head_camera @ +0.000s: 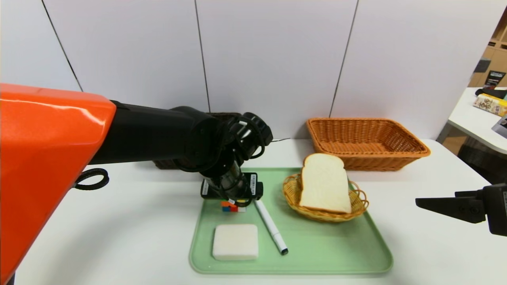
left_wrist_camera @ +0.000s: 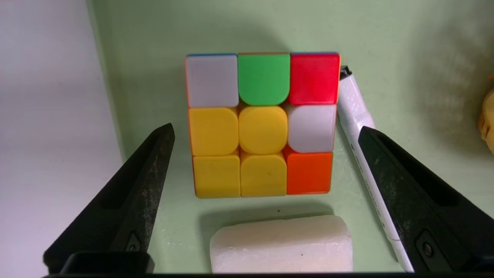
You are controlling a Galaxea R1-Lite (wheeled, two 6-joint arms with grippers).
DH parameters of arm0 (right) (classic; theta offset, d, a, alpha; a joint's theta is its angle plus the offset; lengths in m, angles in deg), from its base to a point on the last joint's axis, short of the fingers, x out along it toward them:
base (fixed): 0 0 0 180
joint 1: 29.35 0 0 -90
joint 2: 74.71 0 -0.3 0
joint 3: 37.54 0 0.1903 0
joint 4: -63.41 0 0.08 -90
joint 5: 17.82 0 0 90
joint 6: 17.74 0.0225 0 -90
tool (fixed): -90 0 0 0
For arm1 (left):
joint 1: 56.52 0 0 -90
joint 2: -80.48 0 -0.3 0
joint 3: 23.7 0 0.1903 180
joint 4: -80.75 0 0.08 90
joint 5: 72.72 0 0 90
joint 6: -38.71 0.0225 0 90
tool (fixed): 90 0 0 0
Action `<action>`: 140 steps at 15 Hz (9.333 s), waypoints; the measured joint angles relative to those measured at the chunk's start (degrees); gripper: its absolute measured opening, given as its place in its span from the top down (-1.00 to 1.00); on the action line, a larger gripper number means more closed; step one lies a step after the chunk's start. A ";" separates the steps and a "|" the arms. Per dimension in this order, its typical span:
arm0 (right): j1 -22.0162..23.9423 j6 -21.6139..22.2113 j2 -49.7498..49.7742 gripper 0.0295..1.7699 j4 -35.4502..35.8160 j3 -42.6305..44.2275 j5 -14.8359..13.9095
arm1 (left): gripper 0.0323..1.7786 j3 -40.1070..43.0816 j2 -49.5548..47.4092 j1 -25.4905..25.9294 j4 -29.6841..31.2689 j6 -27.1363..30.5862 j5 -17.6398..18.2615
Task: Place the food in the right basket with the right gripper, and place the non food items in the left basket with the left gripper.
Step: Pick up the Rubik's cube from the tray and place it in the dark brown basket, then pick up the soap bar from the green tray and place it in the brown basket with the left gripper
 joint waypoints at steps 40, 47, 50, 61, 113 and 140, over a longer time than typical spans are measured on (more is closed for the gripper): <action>3.21 -0.02 2.34 -0.92 0.22 -2.05 0.01 | -0.10 -15.32 -8.17 22.05 4.06 34.71 -1.35; 3.67 -0.02 2.97 -0.92 0.27 -4.24 0.01 | -0.10 -15.34 3.39 26.36 14.68 35.77 -0.96; 3.80 -0.02 3.08 -0.92 0.33 -4.74 0.11 | -0.10 -15.34 5.79 28.36 14.67 35.62 1.87; 3.80 0.06 3.04 -0.92 4.11 -5.85 0.20 | -0.56 -15.34 7.39 30.32 14.57 35.44 2.34; 5.13 -0.02 4.85 -0.92 4.55 -9.57 0.72 | -0.90 14.19 -10.61 5.86 -1.06 76.75 38.38; 5.13 -0.05 4.94 -0.92 4.52 -9.46 0.83 | -0.90 28.00 -12.07 5.81 15.97 77.30 35.62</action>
